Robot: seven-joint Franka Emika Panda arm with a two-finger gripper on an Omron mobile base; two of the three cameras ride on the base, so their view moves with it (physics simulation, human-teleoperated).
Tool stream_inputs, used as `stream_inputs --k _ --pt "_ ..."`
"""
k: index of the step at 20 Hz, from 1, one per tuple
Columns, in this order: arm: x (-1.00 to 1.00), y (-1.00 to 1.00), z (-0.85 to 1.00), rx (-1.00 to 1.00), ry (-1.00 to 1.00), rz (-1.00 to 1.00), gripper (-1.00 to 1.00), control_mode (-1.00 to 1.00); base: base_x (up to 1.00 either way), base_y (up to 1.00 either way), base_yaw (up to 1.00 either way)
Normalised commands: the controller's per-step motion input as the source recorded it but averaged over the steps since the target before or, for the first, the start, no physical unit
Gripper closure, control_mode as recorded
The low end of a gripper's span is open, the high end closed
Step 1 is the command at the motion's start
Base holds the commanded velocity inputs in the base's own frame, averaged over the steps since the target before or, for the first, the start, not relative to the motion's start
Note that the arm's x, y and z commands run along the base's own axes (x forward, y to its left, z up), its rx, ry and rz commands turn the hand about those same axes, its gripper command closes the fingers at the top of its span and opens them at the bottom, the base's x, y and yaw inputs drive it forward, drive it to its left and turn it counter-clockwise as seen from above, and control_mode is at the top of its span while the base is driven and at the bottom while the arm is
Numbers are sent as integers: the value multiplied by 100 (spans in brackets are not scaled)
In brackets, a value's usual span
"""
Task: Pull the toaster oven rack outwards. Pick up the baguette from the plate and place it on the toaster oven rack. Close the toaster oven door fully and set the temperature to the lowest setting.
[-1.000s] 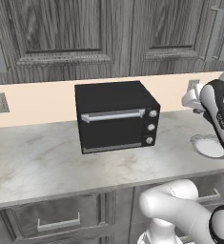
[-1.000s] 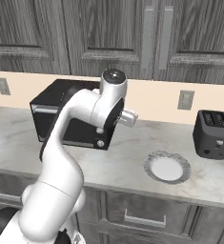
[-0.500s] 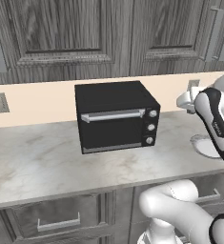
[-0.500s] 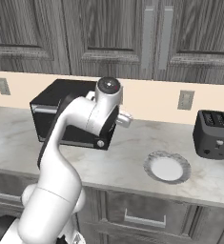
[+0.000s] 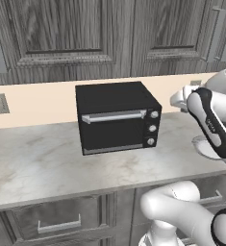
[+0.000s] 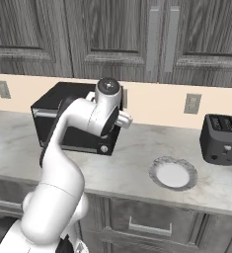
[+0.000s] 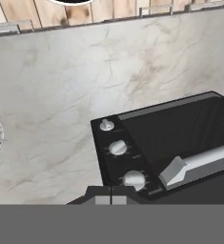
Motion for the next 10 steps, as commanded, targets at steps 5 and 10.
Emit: stream_inputs --k 5,10 --pt "24 27 -4 0 0 0 100 -100 0 0 0" --pt "14 27 -11 0 3 0 100 -100 0 0 0"
